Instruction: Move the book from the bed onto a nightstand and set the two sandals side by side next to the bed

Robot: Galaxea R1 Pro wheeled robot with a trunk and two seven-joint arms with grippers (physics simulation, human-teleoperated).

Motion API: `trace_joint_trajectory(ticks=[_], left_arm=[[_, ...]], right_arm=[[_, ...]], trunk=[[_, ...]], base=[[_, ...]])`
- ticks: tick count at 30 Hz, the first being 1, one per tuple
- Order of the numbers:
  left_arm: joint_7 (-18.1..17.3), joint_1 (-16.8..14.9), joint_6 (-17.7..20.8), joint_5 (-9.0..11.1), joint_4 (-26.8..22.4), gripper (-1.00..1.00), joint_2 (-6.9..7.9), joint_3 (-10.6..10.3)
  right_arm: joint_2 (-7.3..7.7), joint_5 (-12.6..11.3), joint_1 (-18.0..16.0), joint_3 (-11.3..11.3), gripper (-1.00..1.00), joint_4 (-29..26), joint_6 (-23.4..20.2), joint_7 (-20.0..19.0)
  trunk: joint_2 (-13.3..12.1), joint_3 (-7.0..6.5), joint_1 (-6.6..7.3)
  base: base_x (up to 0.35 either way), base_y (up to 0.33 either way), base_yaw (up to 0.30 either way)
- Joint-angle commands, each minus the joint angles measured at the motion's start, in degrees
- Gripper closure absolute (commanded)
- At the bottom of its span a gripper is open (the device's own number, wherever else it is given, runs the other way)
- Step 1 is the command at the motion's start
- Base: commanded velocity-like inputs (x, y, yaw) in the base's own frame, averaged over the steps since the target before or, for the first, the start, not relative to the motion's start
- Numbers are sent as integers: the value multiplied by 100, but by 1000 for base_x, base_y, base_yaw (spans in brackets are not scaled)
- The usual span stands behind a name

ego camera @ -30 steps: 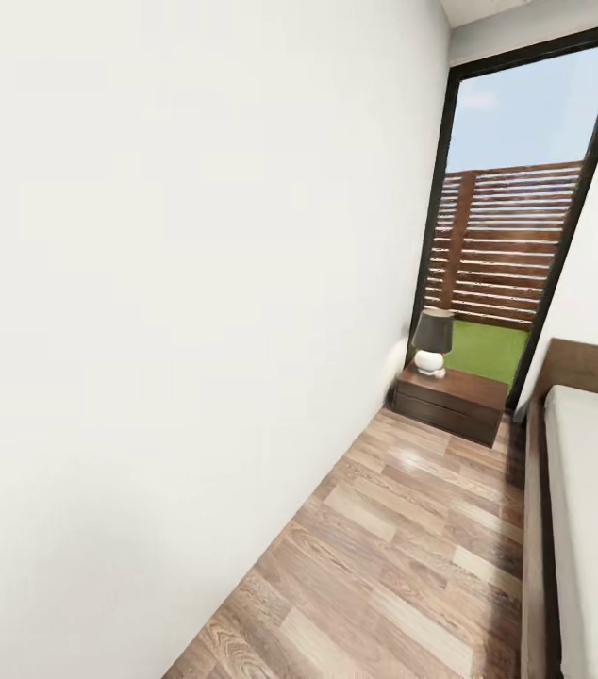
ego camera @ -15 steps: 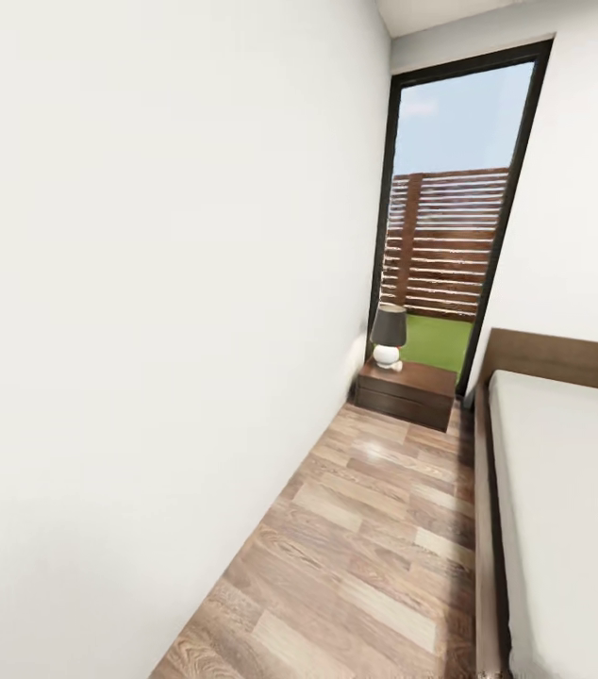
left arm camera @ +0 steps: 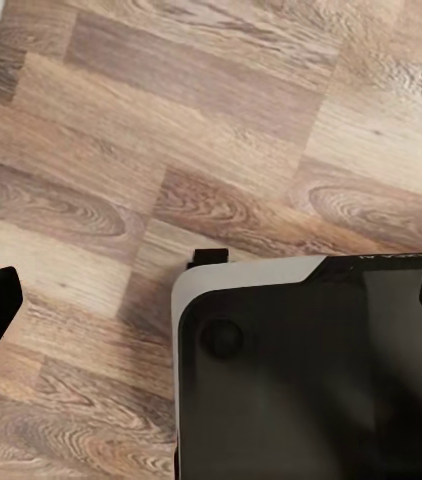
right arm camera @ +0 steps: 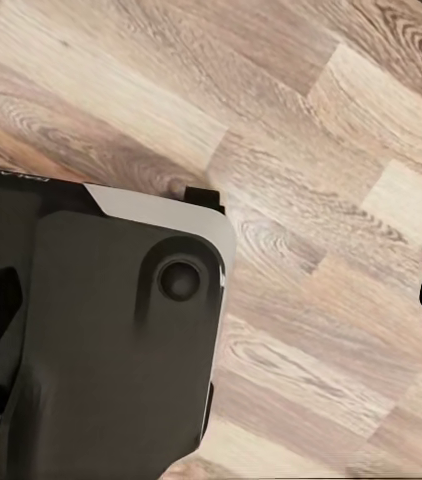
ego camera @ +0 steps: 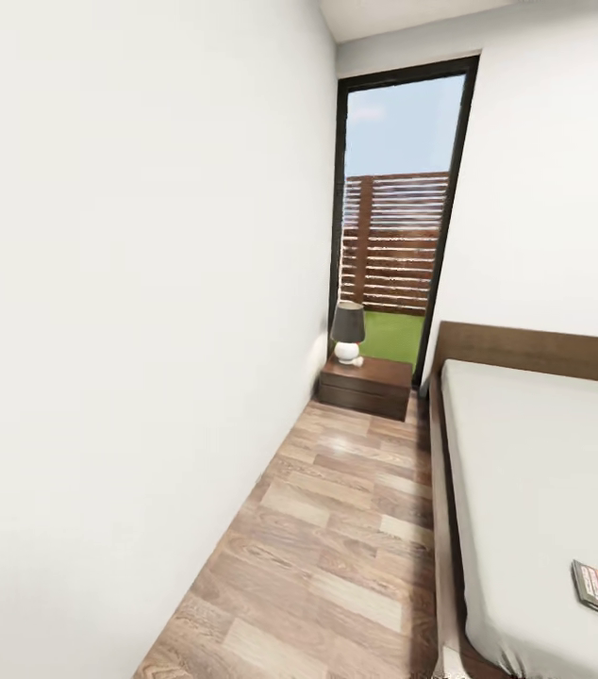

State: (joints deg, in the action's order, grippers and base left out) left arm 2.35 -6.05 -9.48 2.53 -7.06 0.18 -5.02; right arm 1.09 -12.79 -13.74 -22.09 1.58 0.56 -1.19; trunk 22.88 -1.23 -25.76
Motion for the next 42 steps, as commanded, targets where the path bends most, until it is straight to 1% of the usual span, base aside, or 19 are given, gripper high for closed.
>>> trace_joint_trajectory(ticks=[1, 7, 12, 17, 34, 42], left_arm=[[25, -1, -19, 29, 4, -100, 3, -48], [26, -1, -19, 28, 3, -100, 1, -49], [25, -1, -19, 36, 3, -100, 5, -46], [25, -1, -19, 34, 3, -100, 2, -44], [27, -1, -19, 20, 4, -100, 0, -44], [28, -1, -19, 16, 3, -100, 0, -46]], right_arm=[[-4, -53, -6, -49, -100, 14, 6, -12], [-8, -38, -6, -50, -100, 17, 6, -12], [-22, -21, -6, -50, -100, 20, 6, -13], [-26, -17, -6, -50, -100, 21, 6, -13], [-37, -13, -6, -57, -100, 18, 6, -11], [-33, -18, -6, -57, -100, 14, 6, -11]], trunk=[[4, 2, -2], [4, 2, -2], [4, 2, -2], [4, 2, -2], [4, 2, -2], [4, 2, -2]], base=[[0, 0, -293], [0, 0, -219], [24, 23, -70], [149, 124, -25], [278, 210, -3], [332, 74, -16]])
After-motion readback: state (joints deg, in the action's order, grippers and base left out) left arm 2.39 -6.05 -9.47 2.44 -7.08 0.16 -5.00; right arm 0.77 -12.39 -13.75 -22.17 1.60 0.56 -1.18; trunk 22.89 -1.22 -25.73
